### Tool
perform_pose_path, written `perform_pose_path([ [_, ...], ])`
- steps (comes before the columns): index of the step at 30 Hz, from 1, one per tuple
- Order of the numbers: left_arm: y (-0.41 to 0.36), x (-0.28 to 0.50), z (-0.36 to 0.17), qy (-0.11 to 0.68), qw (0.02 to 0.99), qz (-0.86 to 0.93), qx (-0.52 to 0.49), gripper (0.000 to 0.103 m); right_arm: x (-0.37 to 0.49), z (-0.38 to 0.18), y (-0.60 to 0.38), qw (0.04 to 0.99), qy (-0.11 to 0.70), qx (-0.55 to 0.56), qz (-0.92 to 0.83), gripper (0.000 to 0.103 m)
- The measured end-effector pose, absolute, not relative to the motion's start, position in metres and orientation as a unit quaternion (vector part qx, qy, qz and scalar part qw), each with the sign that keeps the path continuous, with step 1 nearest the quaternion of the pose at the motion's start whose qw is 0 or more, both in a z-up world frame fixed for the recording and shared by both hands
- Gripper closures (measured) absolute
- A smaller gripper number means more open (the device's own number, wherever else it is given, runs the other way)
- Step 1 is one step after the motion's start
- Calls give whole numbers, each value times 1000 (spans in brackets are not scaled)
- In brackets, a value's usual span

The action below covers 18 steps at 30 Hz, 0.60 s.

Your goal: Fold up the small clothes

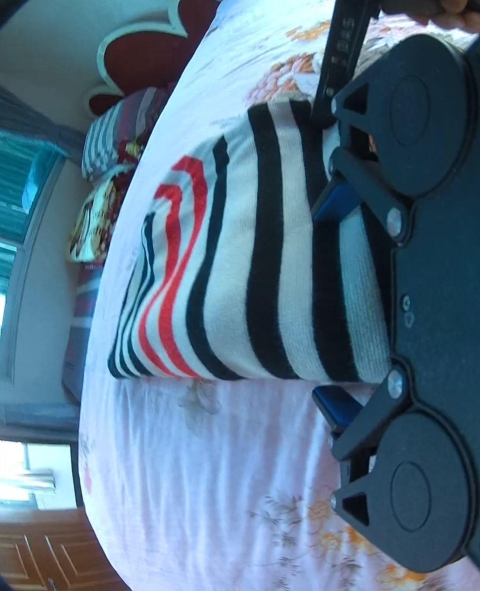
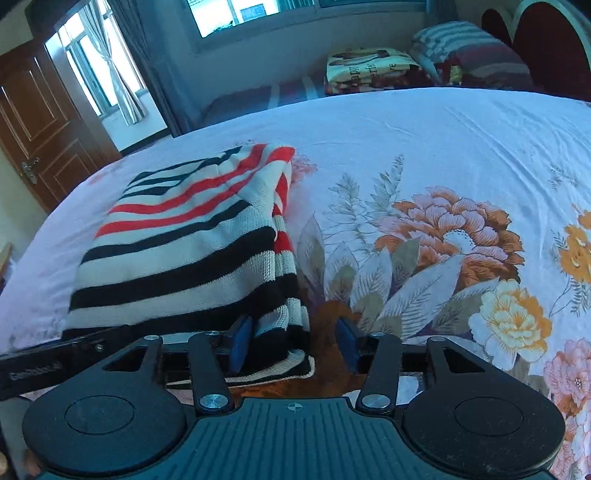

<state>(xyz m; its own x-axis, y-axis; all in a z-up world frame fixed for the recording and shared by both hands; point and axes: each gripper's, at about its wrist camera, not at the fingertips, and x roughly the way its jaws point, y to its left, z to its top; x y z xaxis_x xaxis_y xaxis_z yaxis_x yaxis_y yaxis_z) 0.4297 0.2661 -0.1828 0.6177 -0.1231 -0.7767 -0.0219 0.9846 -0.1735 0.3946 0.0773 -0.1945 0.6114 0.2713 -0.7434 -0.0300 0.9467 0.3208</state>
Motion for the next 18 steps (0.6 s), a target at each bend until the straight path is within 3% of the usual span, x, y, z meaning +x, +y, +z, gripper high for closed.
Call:
perform_pose_path([
  [7, 264, 431, -185, 449, 889, 7, -89, 0, 396, -200, 77, 884, 444, 123, 77, 36],
  [10, 264, 426, -185, 446, 889, 20, -104, 0, 395, -196, 73, 881, 447, 133, 79, 36],
  [15, 260, 422, -179, 445, 888, 47, -102, 0, 380, -163, 76, 922, 367, 101, 75, 36],
  [18, 251, 416, -173, 431, 897, 67, -68, 0, 390, -181, 90, 912, 404, 33, 58, 36],
])
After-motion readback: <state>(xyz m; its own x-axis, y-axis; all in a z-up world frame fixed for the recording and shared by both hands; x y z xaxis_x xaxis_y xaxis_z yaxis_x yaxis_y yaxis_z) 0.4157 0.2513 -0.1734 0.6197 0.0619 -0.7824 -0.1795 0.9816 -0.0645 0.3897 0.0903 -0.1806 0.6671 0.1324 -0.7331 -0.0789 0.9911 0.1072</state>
